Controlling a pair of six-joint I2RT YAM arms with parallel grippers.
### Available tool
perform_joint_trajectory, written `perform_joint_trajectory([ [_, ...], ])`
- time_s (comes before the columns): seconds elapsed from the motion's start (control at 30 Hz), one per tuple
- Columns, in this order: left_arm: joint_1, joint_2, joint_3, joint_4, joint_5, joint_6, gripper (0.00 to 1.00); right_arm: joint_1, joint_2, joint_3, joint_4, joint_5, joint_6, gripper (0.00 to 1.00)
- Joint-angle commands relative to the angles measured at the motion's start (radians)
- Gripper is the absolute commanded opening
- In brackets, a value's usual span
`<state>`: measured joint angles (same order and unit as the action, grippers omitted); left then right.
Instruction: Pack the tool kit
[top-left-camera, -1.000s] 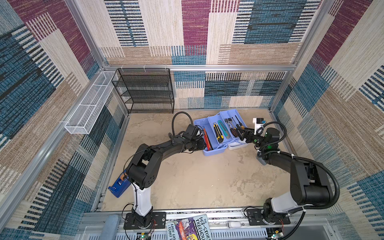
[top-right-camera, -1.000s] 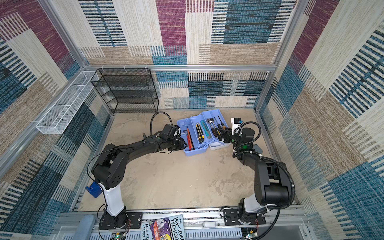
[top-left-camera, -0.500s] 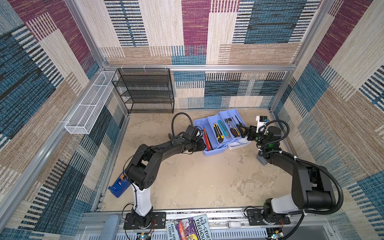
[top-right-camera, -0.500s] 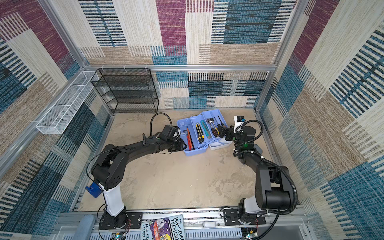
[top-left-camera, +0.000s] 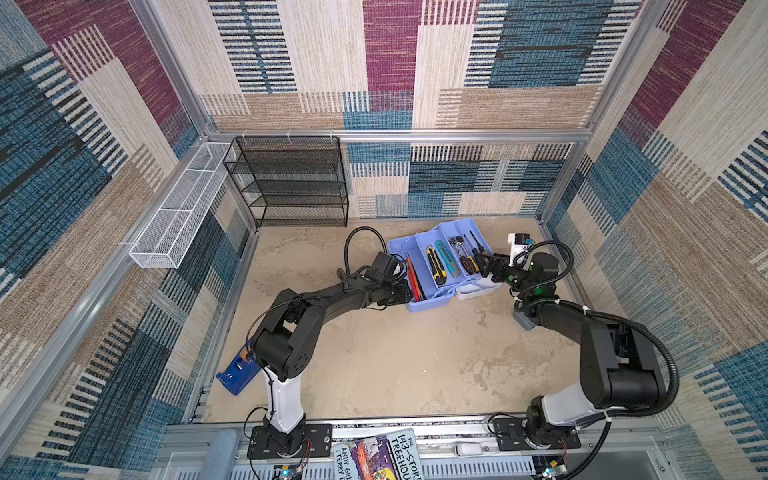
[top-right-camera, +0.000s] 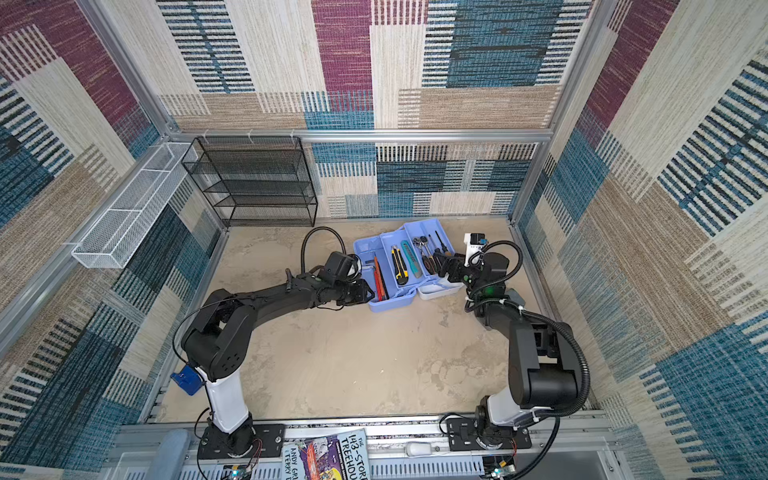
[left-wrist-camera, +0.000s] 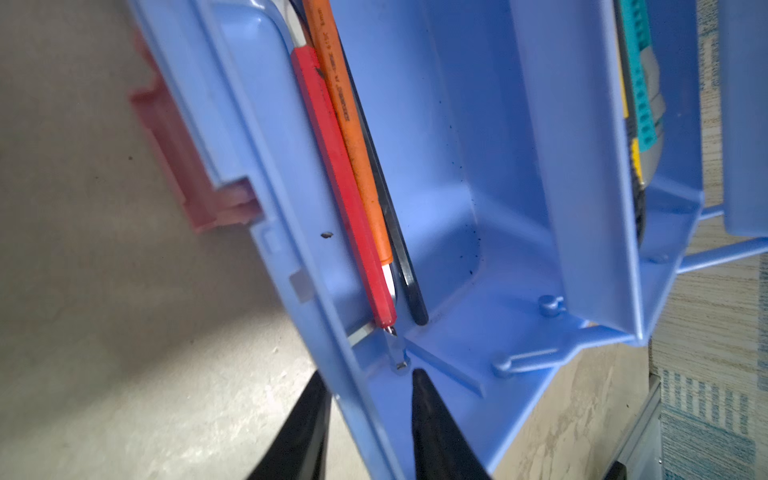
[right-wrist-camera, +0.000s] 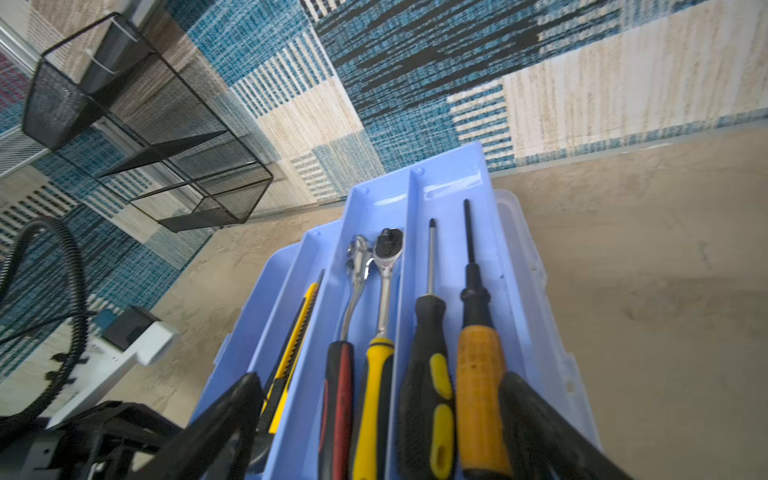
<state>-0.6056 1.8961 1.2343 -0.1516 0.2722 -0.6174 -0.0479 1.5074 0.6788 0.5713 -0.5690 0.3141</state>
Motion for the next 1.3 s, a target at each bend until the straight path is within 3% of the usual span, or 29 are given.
perform_joint_trajectory([
  [0.0, -0.010, -0.005, -0.003, 0.015, 0.021, 0.030, 0.36, 0.009, -0.021, -0.019, 0.012, -0.056, 0.030, 0.89],
  [0.37, -0.046, -0.072, -0.099, 0.035, 0.018, 0.017, 0.36, 0.085, -0.151, -0.109, -0.042, 0.016, 0.052, 0.88],
  [0.6, -0.046, -0.100, -0.145, 0.037, 0.001, 0.013, 0.36, 0.079, -0.225, -0.090, -0.160, 0.171, -0.036, 0.97],
  [1.27, -0.046, -0.172, -0.243, -0.003, -0.036, 0.056, 0.23, 0.003, -0.105, -0.025, -0.122, 0.088, -0.070, 1.00],
])
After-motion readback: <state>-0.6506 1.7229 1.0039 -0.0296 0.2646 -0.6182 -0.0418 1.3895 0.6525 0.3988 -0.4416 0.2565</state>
